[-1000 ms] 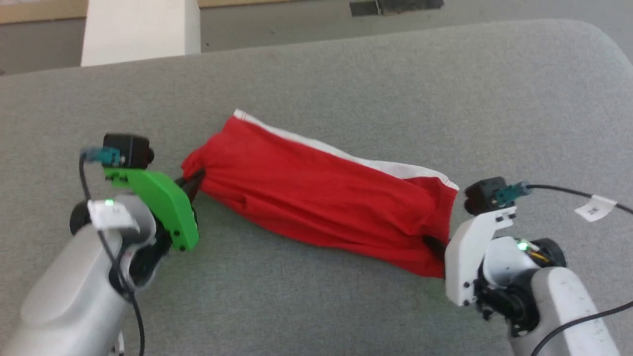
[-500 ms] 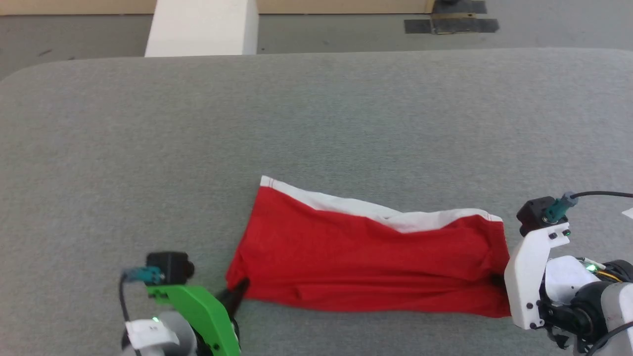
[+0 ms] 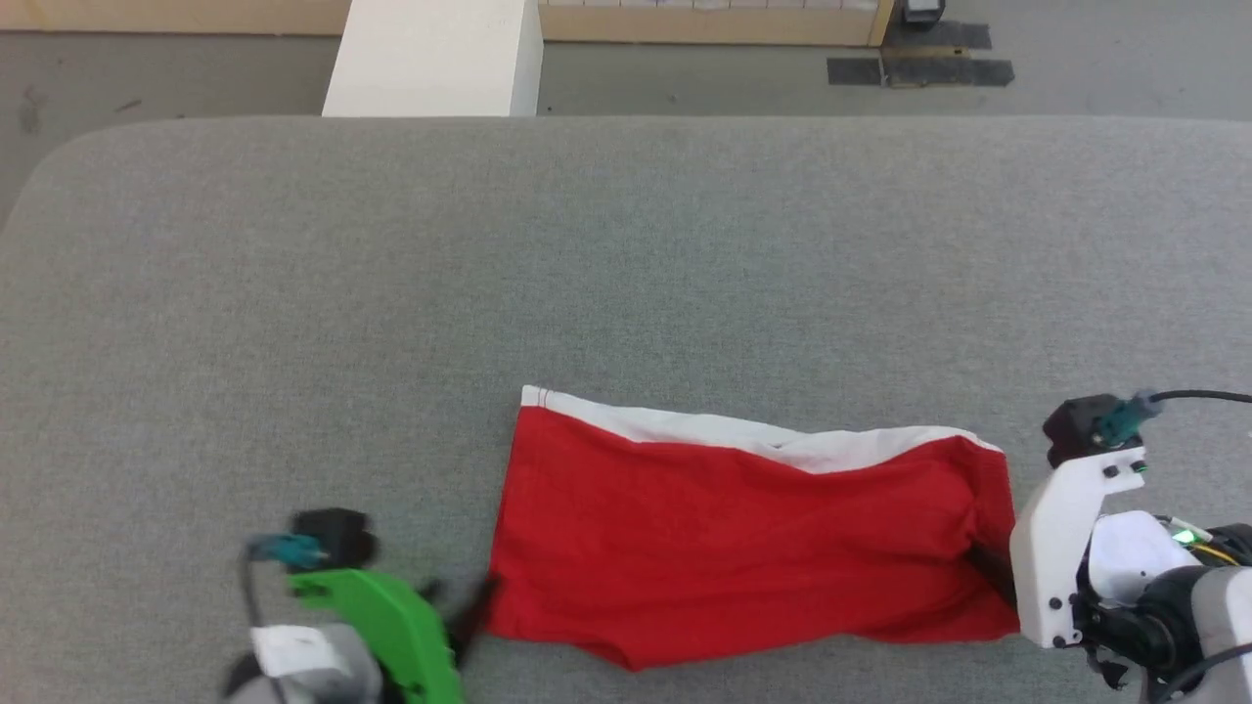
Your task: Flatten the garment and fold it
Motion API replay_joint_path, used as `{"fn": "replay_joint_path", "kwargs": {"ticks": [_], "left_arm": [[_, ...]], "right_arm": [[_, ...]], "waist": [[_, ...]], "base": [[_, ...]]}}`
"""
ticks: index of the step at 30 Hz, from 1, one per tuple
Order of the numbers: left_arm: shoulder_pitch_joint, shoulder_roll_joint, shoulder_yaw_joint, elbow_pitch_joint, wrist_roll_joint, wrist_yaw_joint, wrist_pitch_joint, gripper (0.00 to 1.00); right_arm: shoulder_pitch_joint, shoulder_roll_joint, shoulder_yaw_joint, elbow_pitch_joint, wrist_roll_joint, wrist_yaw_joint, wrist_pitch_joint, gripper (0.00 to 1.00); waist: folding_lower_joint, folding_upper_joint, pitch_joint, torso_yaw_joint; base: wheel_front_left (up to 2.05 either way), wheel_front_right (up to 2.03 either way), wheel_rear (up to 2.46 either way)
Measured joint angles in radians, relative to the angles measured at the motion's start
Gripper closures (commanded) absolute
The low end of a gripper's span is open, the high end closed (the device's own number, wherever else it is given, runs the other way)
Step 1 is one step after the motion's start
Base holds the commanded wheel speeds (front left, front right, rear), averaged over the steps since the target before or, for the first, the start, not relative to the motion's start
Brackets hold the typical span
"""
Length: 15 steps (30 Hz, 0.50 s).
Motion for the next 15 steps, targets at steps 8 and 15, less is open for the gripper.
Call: {"fn": "replay_joint_path", "kwargs": {"ticks": [8,15], "left_arm": [[-0.052,0.134,0.153,-0.046,0.123,0.056,-0.207,0.0],[-0.084,0.132,0.226,-0.048,0.327,0.036,-0.547,0.0]], "right_arm": [[0.056,0.081,-0.109,-0.121,-0.001,0.0,-0.077,0.0],[0.054,0.148,-0.164,-0.205,-0.079,0.0,-0.113,0.0]], "waist": [[0.0,0.0,-0.038,-0.026],[0.0,0.0,-0.04,-0.042]], "base": [[0.0,0.0,0.0],[0.0,0.0,0.0]]}}
